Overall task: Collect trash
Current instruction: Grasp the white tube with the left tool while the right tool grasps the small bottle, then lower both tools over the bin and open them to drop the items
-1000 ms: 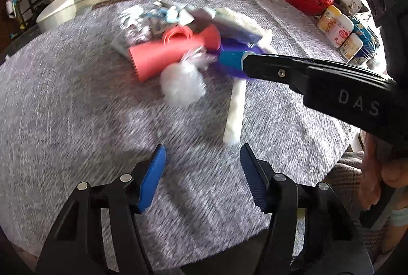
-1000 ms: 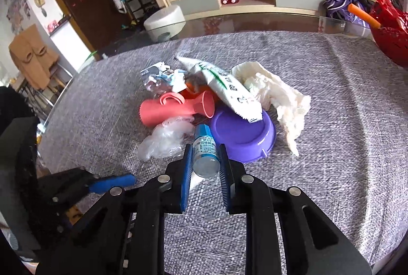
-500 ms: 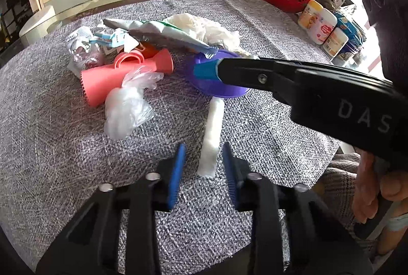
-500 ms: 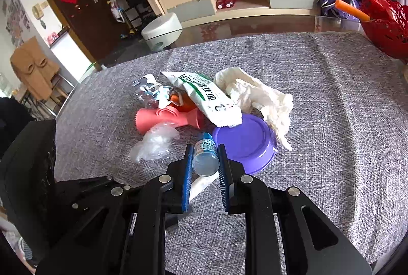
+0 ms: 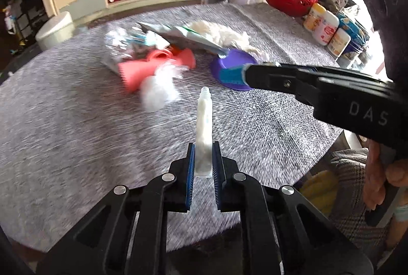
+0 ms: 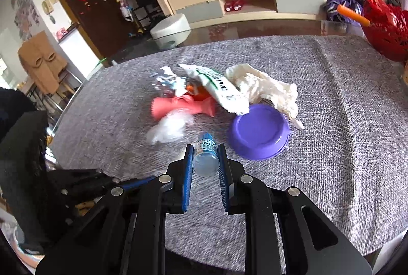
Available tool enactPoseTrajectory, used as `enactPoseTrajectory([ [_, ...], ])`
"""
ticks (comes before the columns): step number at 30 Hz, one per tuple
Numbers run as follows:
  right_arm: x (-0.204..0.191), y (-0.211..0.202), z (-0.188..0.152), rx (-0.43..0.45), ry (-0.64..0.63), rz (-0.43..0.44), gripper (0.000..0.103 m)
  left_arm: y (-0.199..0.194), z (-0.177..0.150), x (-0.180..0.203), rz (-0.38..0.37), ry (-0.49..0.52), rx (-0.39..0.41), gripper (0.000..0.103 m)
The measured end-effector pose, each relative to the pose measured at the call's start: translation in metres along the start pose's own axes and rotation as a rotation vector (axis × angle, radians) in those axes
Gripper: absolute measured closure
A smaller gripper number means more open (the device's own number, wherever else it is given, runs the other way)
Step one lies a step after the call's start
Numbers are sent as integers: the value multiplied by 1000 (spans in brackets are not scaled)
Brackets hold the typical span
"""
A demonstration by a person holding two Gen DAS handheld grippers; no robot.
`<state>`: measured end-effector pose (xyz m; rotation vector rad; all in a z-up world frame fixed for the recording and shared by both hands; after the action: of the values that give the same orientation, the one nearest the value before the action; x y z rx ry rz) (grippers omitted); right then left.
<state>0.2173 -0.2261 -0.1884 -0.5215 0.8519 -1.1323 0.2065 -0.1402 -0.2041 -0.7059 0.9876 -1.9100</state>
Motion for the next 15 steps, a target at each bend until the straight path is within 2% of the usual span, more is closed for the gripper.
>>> enactPoseTrajectory([
  [4, -13, -18, -11, 15, -13, -17, 83, -36, -11, -11, 56, -31, 32, 91],
  [8, -23, -34, -32, 20, 0, -18, 83, -64, -31, -12, 74, -62, 51, 91],
  [15, -42, -51, -88, -9, 5, -13, 83, -86, -81, -2, 51, -100, 46, 91],
])
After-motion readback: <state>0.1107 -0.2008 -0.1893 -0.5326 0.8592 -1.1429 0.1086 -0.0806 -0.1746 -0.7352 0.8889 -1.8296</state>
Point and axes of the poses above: each gripper's, at about its wrist camera, not at the fingertips, and y roughly the way its jaws point, x to its right, z to its top, the point moved 8 cm from there along y, roughly the way its jaws point, and after that the axes turned 1 degree about y, right-handed, at the moved point
